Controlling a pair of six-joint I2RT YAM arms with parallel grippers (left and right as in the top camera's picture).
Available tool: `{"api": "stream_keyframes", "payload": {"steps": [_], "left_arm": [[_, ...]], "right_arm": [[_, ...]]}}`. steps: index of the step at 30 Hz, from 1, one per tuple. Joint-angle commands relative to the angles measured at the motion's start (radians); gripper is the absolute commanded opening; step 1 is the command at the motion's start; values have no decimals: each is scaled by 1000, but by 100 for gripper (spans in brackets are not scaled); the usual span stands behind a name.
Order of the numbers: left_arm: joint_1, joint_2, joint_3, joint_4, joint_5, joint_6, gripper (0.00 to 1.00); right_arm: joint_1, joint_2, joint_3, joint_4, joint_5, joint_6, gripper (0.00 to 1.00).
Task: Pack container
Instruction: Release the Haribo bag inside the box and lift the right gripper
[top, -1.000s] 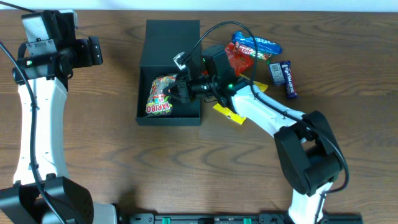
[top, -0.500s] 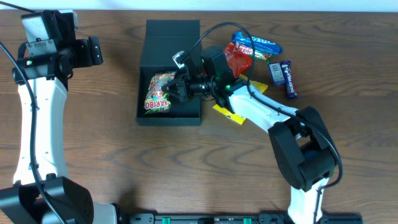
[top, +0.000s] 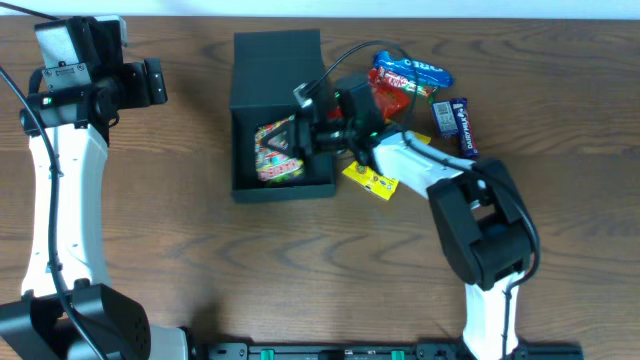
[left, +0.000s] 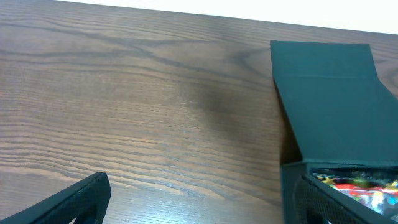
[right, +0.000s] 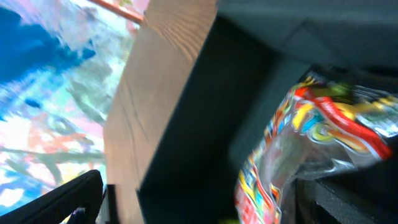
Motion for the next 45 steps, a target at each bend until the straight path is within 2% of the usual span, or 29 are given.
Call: {"api": "stream_keyframes", "payload": {"steps": [1, 7, 13, 19, 22, 24, 25, 26, 29, 30, 32, 33, 39, 45], "left_arm": [[5, 7, 5, -6, 18, -4, 95], [5, 7, 5, -18, 18, -3, 95], [4, 13, 2, -47, 24, -4, 95], [-2, 71, 2, -86, 178, -4, 95], [-16, 116, 2, -97, 254, -4, 96], [-29, 148, 2, -105, 289, -4, 99], [-47, 184, 2, -113, 313, -5, 90], [-56, 203, 2, -116, 328, -9, 82], [-84, 251, 2, -123, 359, -29, 49], [-94, 271, 2, -124, 359, -48, 31], [-101, 291, 2, -126, 358, -71, 10], [-103, 299, 2, -126, 358, -80, 6], [-104, 348, 2, -127, 358, -160, 6], [-106, 399, 2, -126, 359, -214, 6]], "right_arm": [[-41, -52, 54, -14, -67, 37, 99], [-45, -84, 108, -121, -45, 32, 99], [-43, -85, 175, -344, 63, -65, 99], [-6, -85, 303, -660, 343, -211, 98], [36, -85, 345, -756, 512, -265, 75], [67, -85, 362, -790, 602, -297, 64], [94, -85, 373, -805, 664, -317, 53], [105, -85, 375, -808, 696, -320, 46], [126, -85, 375, -819, 767, -320, 6], [126, -85, 375, -823, 792, -319, 1], [119, -85, 375, -830, 837, -303, 1], [114, -85, 375, -837, 866, -291, 1], [69, -85, 375, -915, 1005, -170, 1], [18, -85, 375, -961, 1011, -124, 1]]}}
